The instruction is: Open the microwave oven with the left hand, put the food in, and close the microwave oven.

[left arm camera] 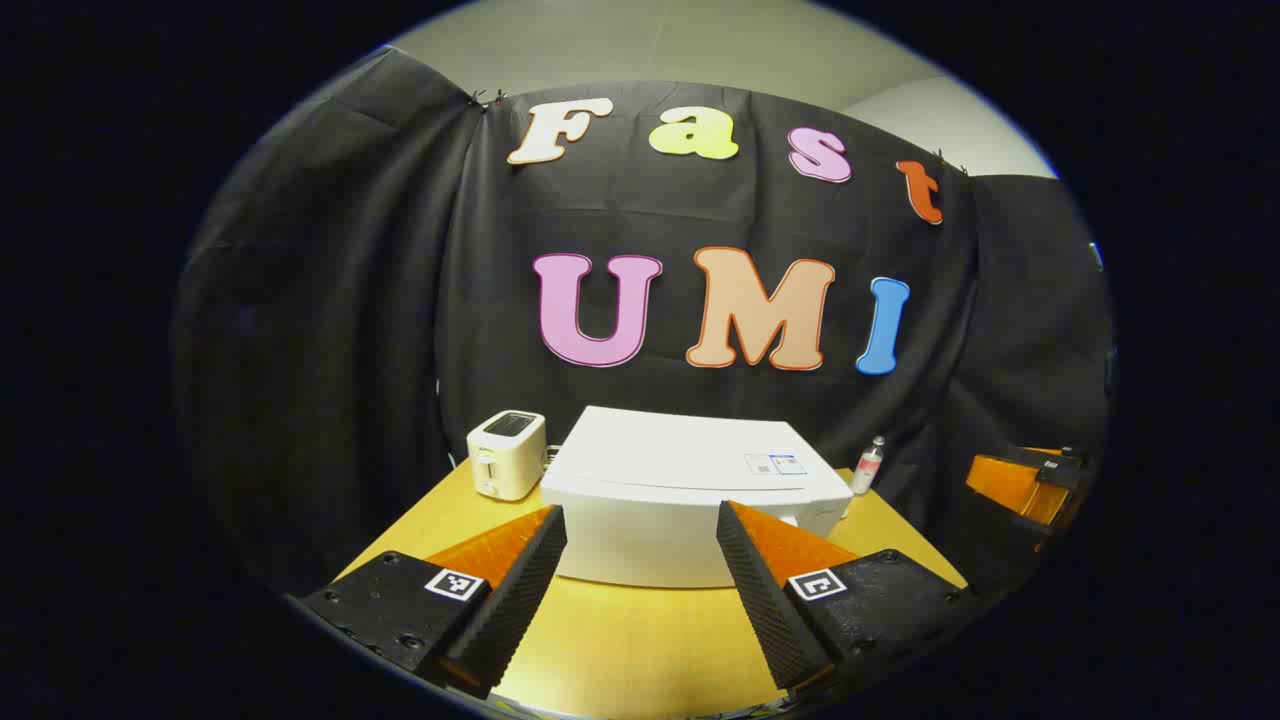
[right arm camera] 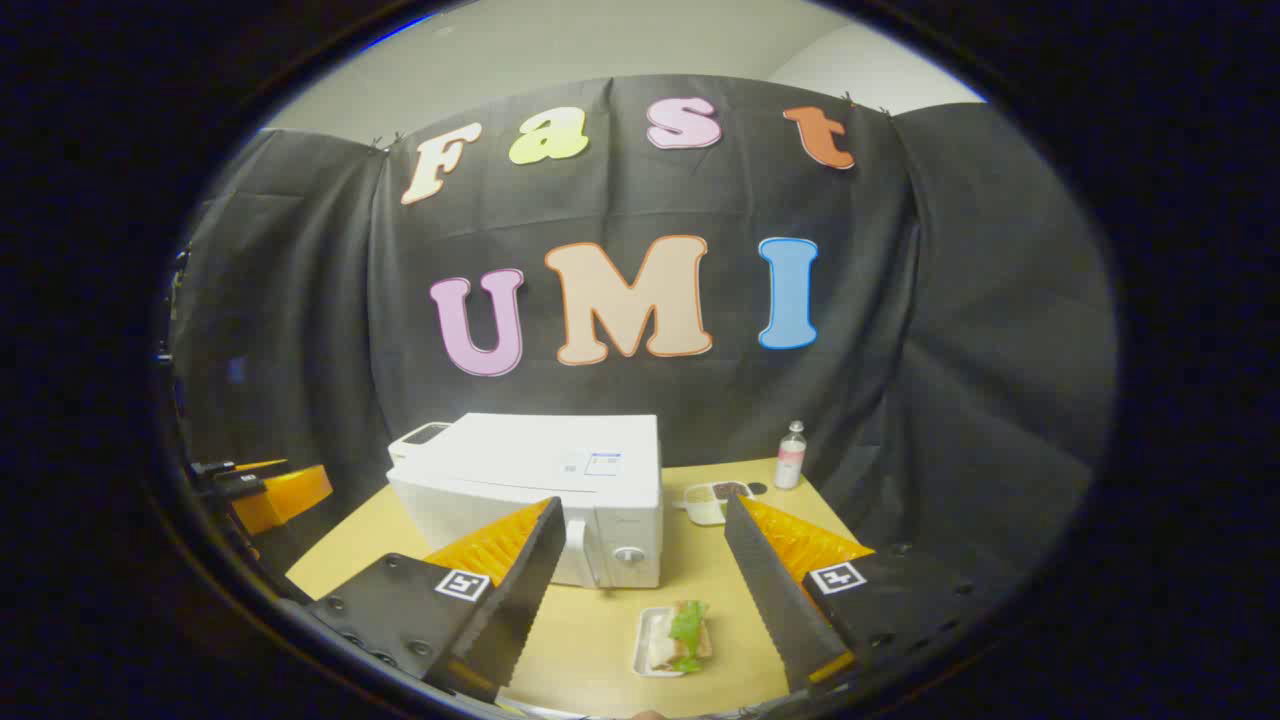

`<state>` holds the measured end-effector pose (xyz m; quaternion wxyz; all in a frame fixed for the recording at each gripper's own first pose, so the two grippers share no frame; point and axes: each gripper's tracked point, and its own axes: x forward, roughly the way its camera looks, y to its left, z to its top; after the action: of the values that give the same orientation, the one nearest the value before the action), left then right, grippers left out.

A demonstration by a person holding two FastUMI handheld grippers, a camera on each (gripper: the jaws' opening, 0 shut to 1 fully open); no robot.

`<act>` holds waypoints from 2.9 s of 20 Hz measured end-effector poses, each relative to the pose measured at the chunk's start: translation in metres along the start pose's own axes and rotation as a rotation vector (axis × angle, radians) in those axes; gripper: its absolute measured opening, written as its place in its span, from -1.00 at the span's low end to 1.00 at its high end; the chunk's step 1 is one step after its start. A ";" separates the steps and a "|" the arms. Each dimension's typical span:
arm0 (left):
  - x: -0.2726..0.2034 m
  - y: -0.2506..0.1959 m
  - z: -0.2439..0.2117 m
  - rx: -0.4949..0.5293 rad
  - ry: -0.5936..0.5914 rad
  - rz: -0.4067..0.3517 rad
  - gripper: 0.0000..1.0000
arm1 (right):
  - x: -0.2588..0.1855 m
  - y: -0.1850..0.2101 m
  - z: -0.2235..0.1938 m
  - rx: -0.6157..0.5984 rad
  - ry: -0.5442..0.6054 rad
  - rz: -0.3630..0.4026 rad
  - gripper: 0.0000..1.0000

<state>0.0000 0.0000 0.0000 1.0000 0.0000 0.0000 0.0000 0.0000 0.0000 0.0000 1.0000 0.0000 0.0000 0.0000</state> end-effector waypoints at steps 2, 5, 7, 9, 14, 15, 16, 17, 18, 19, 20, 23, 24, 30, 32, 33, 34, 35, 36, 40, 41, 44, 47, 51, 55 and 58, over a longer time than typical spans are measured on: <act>0.001 -0.007 0.002 -0.001 -0.003 -0.010 0.90 | -0.002 -0.009 0.003 -0.009 -0.007 -0.016 0.84; 0.003 -0.012 0.005 0.018 -0.010 -0.009 0.90 | -0.002 -0.017 0.006 0.009 -0.012 -0.024 0.98; 0.005 -0.013 0.006 0.028 -0.013 -0.008 0.90 | -0.002 -0.019 0.009 0.016 -0.016 -0.020 0.98; 0.005 -0.016 0.003 0.029 -0.010 -0.008 0.90 | -0.001 -0.022 0.010 0.011 -0.017 -0.016 0.99; 0.002 -0.015 -0.005 0.000 0.009 0.004 0.83 | -0.001 -0.023 0.010 0.014 -0.015 -0.011 0.99; 0.002 -0.013 -0.005 0.000 0.007 0.009 0.83 | -0.002 -0.023 0.010 0.014 -0.017 -0.010 0.99; 0.001 -0.012 -0.006 0.001 0.007 0.013 0.90 | -0.002 -0.023 0.011 0.012 -0.018 -0.010 0.99; 0.001 -0.011 -0.006 0.002 0.004 0.014 0.90 | -0.002 -0.024 0.010 0.011 -0.017 -0.012 0.99; 0.000 -0.010 -0.005 0.002 0.002 0.016 0.90 | -0.002 -0.024 0.010 0.012 -0.016 -0.013 0.99; 0.000 -0.010 -0.006 0.002 0.004 0.016 0.90 | -0.002 -0.024 0.009 0.015 -0.015 -0.012 0.99; -0.002 -0.010 -0.008 -0.001 0.006 0.013 0.90 | -0.002 -0.024 0.010 0.019 -0.016 -0.011 0.99; -0.002 -0.017 -0.013 -0.002 0.016 -0.007 0.90 | -0.002 -0.026 0.008 0.023 -0.017 -0.016 0.99; -0.001 -0.019 -0.014 0.001 0.019 -0.012 0.83 | -0.003 -0.026 0.008 0.024 -0.016 -0.019 0.84; 0.003 -0.033 -0.020 0.017 0.034 -0.044 0.90 | -0.005 -0.036 0.002 0.035 -0.006 -0.039 0.84; 0.007 -0.040 -0.025 0.023 0.045 -0.064 0.90 | -0.006 -0.038 0.000 0.039 0.000 -0.046 0.99; 0.010 -0.045 -0.032 0.026 0.057 -0.074 0.91 | -0.006 -0.040 -0.002 0.044 0.002 -0.047 0.99; 0.012 -0.049 -0.040 0.027 0.074 -0.082 0.90 | -0.007 -0.040 -0.004 0.050 0.005 -0.046 0.99; 0.016 -0.054 -0.049 0.026 0.095 -0.094 0.90 | -0.007 -0.041 -0.006 0.057 0.009 -0.047 0.99; 0.019 -0.061 -0.060 0.024 0.117 -0.107 0.91 | -0.008 -0.041 -0.008 0.063 0.013 -0.047 0.99; 0.039 -0.081 -0.105 0.021 0.214 -0.152 0.91 | -0.015 -0.043 -0.014 0.073 0.022 -0.059 0.99; 0.043 -0.088 -0.117 0.016 0.251 -0.165 0.91 | -0.017 -0.044 -0.017 0.076 0.024 -0.064 0.84; 0.062 -0.108 -0.145 -0.004 0.313 -0.209 0.87 | -0.026 -0.046 -0.025 0.088 0.036 -0.084 0.84; 0.086 -0.121 -0.173 0.012 0.374 -0.239 0.86 | -0.033 -0.052 -0.034 0.100 0.048 -0.115 0.84; 0.106 -0.135 -0.209 -0.009 0.491 -0.265 0.88 | -0.041 -0.064 -0.045 0.112 0.063 -0.172 0.84; 0.131 -0.146 -0.229 0.019 0.535 -0.284 0.86 | -0.048 -0.075 -0.055 0.139 0.083 -0.226 0.86; 0.150 -0.155 -0.240 0.033 0.555 -0.286 0.87 | -0.052 -0.084 -0.064 0.151 0.101 -0.260 0.84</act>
<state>0.1496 -0.1551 -0.2403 0.9515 0.0164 0.2730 -0.1408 -0.0520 -0.0842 -0.0645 0.9875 0.0753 0.0503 -0.1292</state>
